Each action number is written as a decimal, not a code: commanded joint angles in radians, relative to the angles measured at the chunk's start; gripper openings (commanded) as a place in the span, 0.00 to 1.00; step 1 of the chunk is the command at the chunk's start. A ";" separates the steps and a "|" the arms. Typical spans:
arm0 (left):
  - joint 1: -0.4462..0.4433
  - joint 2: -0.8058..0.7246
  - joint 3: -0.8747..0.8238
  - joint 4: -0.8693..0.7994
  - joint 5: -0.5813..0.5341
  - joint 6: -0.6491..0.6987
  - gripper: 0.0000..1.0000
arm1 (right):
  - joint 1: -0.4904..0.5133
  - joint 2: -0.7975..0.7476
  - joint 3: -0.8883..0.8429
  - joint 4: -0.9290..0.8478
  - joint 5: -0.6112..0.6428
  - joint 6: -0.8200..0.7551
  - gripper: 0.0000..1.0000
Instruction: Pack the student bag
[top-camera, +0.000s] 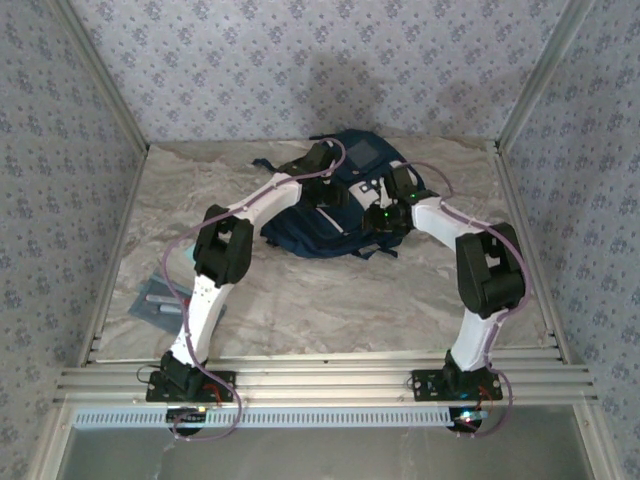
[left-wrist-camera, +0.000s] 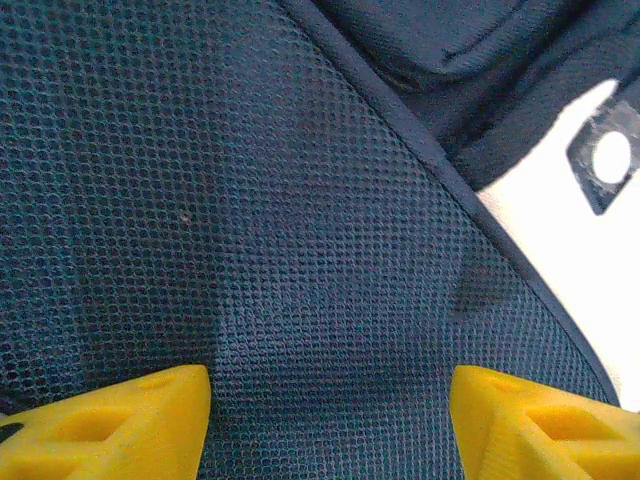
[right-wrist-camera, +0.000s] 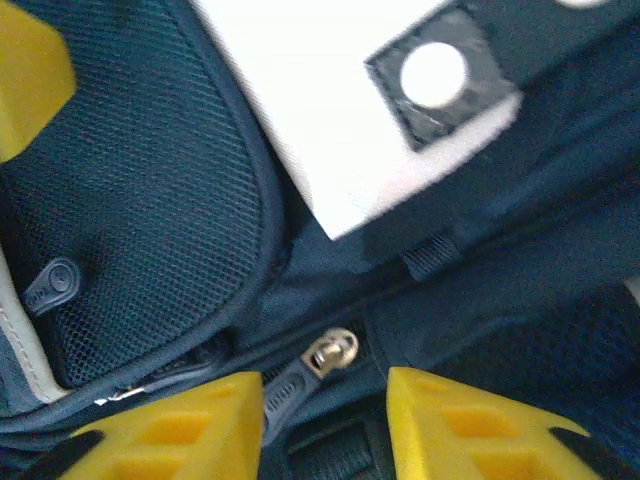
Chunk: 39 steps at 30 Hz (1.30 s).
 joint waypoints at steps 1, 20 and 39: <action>-0.046 -0.077 -0.025 -0.079 0.093 0.049 0.65 | -0.043 -0.084 -0.013 -0.049 0.026 0.048 0.48; -0.201 0.029 0.156 -0.226 0.054 0.146 0.51 | -0.176 0.048 -0.048 0.095 0.011 0.192 0.57; -0.204 0.191 0.266 -0.264 -0.005 0.163 0.31 | -0.176 0.081 -0.080 0.122 0.009 0.206 0.54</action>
